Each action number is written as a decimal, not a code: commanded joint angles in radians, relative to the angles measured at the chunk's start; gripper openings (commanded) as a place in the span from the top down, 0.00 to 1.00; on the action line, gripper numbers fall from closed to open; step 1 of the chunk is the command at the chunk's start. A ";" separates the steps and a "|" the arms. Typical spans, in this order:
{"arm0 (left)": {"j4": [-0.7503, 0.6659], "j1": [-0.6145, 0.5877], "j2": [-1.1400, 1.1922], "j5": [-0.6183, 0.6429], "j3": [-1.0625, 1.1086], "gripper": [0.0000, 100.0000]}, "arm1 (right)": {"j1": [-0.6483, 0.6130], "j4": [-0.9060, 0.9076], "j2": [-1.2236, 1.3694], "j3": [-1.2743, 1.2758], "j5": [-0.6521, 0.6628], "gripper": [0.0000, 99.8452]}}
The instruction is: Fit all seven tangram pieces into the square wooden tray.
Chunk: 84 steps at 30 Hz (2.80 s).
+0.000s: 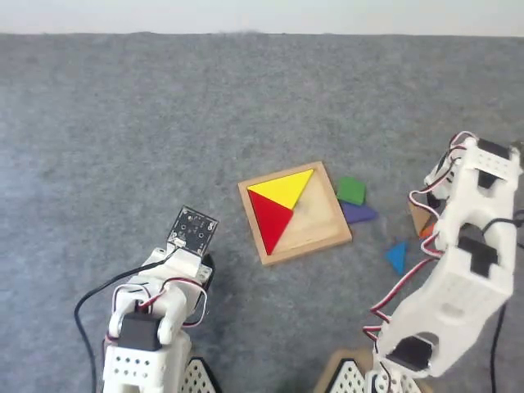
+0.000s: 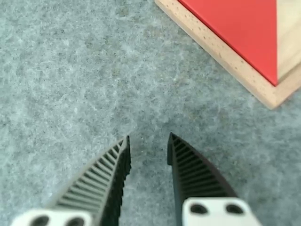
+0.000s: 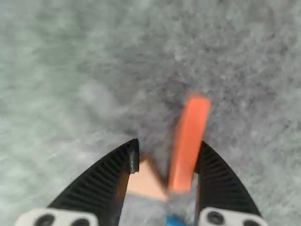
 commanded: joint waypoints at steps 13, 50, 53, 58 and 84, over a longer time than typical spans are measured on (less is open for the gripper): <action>0.003 -0.002 -0.021 0.008 -0.012 0.88 | 0.165 0.071 -0.047 0.015 0.072 0.81; 0.003 -0.002 -0.021 0.008 -0.012 0.88 | 0.111 0.180 -0.008 0.003 0.172 0.74; 0.003 -0.002 -0.021 0.008 -0.012 0.88 | 0.107 0.177 -0.007 0.011 0.176 0.74; 0.003 -0.002 -0.021 0.008 -0.012 0.88 | 0.110 0.116 -0.008 0.035 0.178 0.87; 0.003 -0.002 -0.021 0.008 -0.012 0.88 | -0.125 0.361 -0.496 0.003 0.736 0.99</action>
